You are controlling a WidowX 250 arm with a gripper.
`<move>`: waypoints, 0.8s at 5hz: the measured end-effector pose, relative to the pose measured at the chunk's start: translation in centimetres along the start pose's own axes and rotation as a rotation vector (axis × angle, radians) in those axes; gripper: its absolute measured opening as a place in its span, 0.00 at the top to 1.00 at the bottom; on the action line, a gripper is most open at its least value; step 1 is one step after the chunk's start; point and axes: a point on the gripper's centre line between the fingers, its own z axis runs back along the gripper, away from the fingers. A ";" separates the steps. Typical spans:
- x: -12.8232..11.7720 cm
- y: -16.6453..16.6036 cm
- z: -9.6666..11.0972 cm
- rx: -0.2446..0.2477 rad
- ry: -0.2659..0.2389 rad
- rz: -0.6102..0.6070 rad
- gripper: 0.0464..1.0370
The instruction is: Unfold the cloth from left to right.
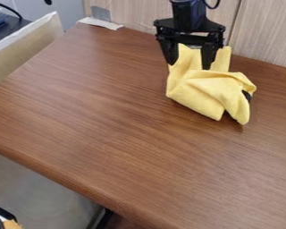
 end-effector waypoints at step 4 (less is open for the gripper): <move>-0.7 0.3 -2.8 0.020 0.055 -0.036 0.34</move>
